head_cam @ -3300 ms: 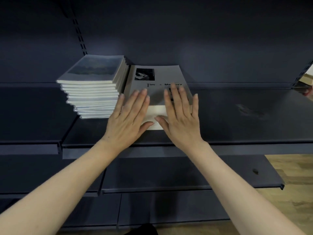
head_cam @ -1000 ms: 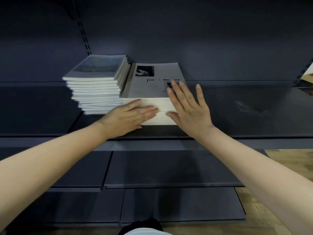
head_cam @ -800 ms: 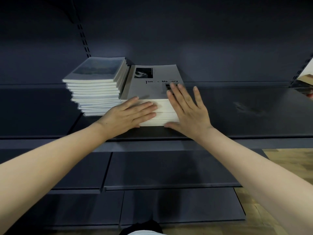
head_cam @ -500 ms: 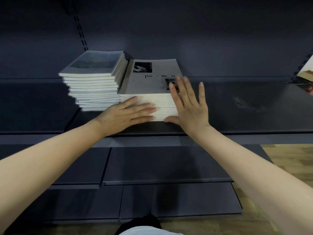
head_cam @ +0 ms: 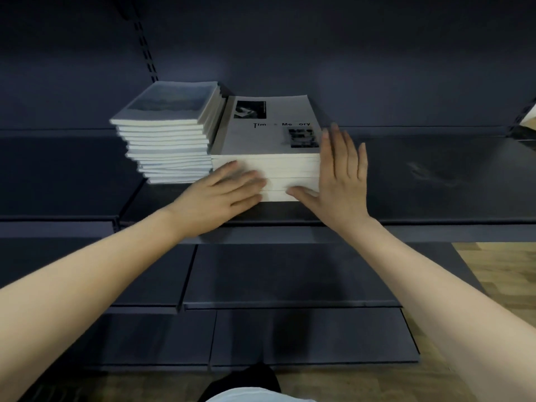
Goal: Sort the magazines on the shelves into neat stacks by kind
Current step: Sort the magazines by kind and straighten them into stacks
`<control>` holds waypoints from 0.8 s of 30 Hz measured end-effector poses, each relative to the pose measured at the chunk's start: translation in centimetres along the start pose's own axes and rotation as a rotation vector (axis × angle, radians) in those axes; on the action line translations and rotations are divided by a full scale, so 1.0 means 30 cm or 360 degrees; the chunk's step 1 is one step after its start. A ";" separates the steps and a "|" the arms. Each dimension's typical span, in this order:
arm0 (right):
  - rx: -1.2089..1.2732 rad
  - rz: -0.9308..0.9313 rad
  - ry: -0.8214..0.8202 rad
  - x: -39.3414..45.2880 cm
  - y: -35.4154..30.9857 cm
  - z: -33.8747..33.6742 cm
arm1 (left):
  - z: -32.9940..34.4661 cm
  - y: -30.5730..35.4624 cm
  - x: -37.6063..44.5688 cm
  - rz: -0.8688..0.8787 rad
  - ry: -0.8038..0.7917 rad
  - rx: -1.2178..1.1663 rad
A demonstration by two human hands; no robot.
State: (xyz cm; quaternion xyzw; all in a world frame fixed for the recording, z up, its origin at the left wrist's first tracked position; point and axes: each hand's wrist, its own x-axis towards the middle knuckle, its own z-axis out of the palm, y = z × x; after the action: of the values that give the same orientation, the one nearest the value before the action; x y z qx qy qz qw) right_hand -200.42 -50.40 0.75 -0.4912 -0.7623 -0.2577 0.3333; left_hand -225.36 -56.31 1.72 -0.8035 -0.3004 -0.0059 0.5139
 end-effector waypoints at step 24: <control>0.0447 0.0648 -0.0478 -0.051 -0.006 0.005 | -0.032 0.085 0.040 -0.2217 -0.0338 -0.1221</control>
State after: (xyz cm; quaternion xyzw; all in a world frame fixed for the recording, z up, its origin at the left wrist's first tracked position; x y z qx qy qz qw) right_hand -200.16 -51.23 -0.53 -0.6159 -0.7171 -0.0017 0.3262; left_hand -222.84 -57.26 0.45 -0.5481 -0.7573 -0.3517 0.0486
